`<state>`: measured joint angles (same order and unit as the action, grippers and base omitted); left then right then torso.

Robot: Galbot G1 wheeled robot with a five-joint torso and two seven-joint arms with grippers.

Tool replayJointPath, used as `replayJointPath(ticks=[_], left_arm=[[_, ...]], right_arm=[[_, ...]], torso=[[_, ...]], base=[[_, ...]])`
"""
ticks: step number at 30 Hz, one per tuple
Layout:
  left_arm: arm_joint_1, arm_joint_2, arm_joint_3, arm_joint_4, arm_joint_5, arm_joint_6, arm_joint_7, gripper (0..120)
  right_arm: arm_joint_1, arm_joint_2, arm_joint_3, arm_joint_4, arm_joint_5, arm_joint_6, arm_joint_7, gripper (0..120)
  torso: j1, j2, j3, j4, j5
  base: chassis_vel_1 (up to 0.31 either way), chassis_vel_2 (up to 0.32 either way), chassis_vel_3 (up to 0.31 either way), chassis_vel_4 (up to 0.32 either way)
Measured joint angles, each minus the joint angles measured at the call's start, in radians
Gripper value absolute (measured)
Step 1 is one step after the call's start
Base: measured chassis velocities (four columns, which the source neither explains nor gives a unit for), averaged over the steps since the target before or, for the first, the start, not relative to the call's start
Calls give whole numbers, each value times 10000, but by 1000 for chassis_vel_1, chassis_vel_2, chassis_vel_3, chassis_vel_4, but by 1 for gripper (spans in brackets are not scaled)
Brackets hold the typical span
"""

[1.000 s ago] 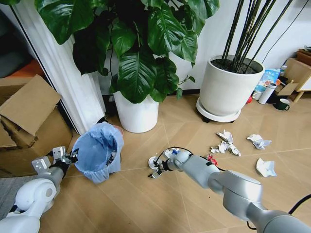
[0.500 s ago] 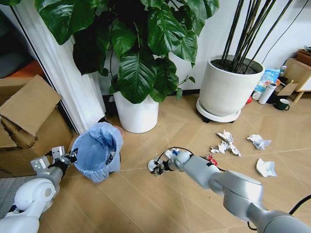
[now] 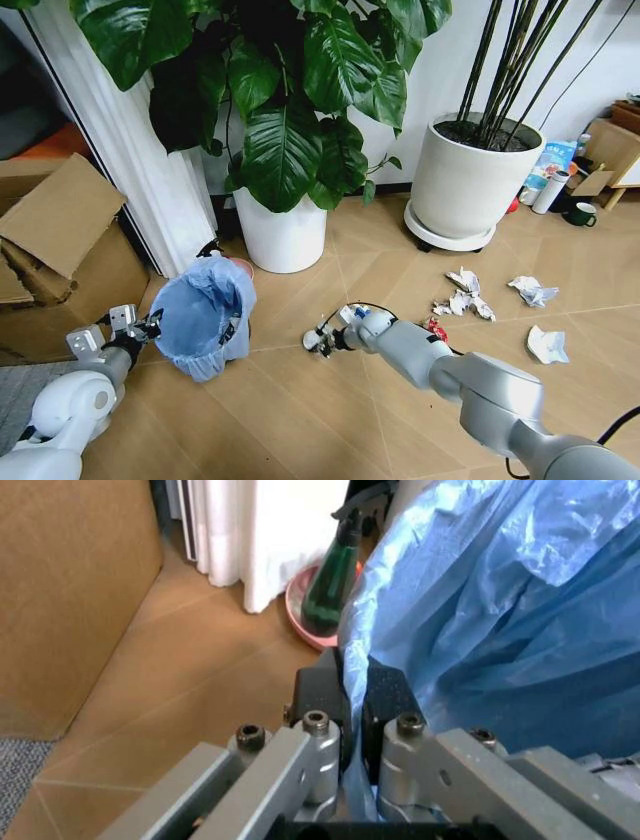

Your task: Pick up the trash bin and place the garbage on the floor into it.

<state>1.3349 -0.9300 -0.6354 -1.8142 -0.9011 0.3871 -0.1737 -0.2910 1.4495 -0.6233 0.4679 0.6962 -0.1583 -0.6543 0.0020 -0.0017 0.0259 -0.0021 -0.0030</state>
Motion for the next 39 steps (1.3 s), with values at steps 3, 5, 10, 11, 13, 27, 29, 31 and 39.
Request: replayJointPath(ticks=[3,5,10,11,13,27,29,31,39], left_arm=[[-49,69,32,-30,-41,40,-41,0],[-75,168,41,-92,-97,76,-77,0],[-47,263,98,-194,-113,116,-101,0],[-45,264,116,-204,-112,121,-107,0],[-42,265,144,-219,-98,126,-117,0],[59,394,257,-375,-43,230,-235,0],[62,403,256,-412,-53,245,-265,0],[62,404,256,-425,-59,252,-274,0],[-27,434,240,-490,-126,339,-388,0]], right_arm=[[129,-75,548,390,187,137,-112,0],[273,-163,1098,899,374,367,-260,0],[598,-341,1608,2182,1152,828,-687,0],[686,-332,1649,2376,1308,926,-831,0],[796,-298,1660,2607,1517,1057,-991,0],[1297,504,337,4067,3168,1795,-2151,0],[1285,487,-35,4287,3269,1719,-2128,0],[1274,456,-149,4353,3286,1696,-2118,0],[1179,-207,-1174,5013,3262,1339,-1842,12]], torso=[[0,0,-3,0,-1],[0,0,-2,-1,0],[0,0,-4,-1,0],[0,0,-4,-1,-1],[-1,1,-5,-2,-1],[-2,2,-5,1,-2],[-2,2,-5,1,-3],[-2,2,-5,1,-2],[-2,3,-5,-3,0]], base=[[0,0,0,0],[0,0,0,0],[0,0,0,0],[0,0,0,0],[0,0,0,0],[0,0,0,0],[0,0,0,0],[0,0,0,0],[0,0,0,0]])
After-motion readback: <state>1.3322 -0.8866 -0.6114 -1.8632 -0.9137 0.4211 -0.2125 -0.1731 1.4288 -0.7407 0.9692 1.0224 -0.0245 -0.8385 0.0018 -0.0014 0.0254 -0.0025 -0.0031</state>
